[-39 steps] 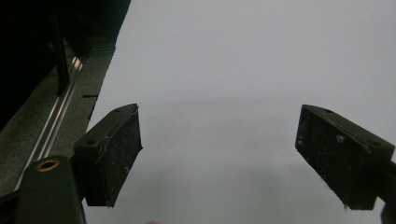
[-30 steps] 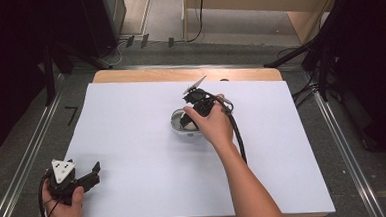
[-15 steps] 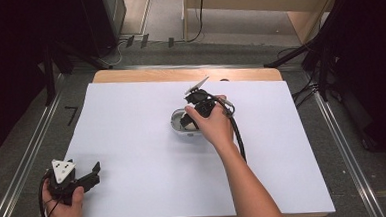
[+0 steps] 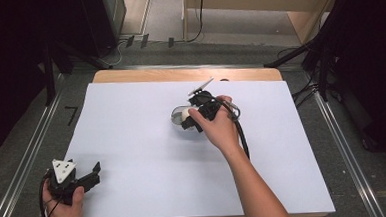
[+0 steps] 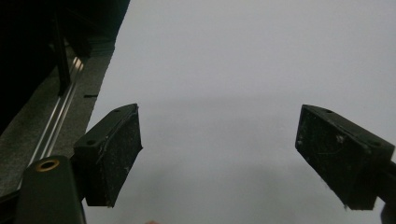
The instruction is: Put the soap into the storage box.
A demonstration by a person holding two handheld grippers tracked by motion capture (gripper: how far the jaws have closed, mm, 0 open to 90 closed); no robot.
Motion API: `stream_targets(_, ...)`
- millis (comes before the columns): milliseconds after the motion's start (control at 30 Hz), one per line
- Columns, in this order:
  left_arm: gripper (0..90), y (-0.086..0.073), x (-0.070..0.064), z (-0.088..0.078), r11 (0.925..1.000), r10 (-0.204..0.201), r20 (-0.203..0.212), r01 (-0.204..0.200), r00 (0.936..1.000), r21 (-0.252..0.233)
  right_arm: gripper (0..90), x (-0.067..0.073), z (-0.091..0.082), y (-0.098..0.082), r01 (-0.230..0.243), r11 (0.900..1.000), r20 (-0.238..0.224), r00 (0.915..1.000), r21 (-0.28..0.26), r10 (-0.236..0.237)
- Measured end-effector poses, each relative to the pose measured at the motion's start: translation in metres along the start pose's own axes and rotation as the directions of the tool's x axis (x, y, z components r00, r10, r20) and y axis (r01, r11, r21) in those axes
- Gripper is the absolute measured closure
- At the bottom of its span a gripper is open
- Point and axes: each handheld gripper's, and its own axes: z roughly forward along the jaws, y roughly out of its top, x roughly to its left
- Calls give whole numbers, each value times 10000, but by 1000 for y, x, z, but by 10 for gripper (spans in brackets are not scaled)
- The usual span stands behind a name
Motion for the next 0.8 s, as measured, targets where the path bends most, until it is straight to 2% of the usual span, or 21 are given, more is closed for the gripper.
stream_targets(167, 153, 0, 0, 0, 10000, 37, -56, -37, 10000, 33, 0, -4, -5, -12, -97, 9998, -186, 9998, -164, 94)
stream_targets(333, 153, 0, -1, 0, 10000, 38, -59, -38, 10000, 12, 0, -10, -11, -25, -119, 9993, -91, 9999, -342, 116)
stream_targets(500, 153, 0, 0, 0, 10000, 28, -49, -28, 10000, 13, 0, -18, -17, -38, -133, 9988, -365, 9993, -470, 116)
stream_targets(800, 153, 0, 0, 0, 10000, 4, -115, -4, 9999, 2, 0, -27, -26, -62, -3, 9978, -217, 9998, -660, -11)
